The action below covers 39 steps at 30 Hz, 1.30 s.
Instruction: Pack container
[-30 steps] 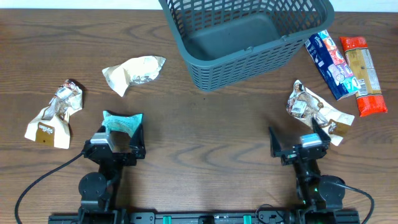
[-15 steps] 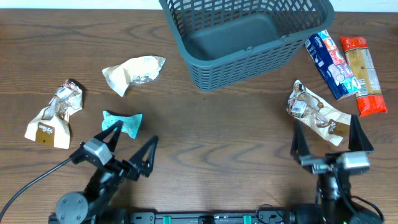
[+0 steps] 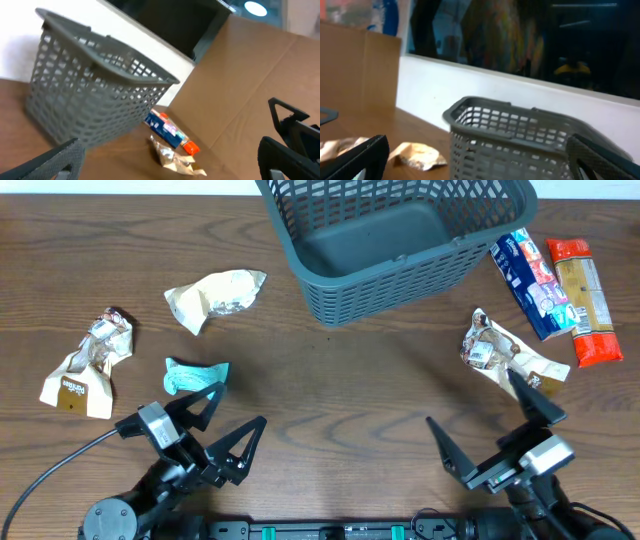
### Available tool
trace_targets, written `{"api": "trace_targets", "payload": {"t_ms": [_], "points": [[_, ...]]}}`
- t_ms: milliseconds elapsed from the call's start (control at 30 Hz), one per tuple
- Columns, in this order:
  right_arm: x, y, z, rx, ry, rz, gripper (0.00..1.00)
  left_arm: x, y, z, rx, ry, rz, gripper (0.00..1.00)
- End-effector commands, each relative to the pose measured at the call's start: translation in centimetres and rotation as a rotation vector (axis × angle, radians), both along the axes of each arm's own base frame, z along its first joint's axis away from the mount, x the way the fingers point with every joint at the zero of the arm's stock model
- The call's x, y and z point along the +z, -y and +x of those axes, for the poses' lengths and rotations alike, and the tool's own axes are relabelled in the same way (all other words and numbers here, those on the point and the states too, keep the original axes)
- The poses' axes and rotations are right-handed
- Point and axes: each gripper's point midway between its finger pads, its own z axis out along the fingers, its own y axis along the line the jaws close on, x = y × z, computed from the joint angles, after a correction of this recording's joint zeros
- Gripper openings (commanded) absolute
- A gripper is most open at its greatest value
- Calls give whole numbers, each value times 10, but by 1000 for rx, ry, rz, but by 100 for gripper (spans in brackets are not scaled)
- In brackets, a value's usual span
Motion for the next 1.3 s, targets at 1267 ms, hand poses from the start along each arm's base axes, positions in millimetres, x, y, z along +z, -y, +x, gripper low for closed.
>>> {"api": "trace_targets", "payload": {"t_ms": [1267], "points": [[41,98,209,-483,-933,-250,99,-6,156,65,-243,-395,1099,99]]}}
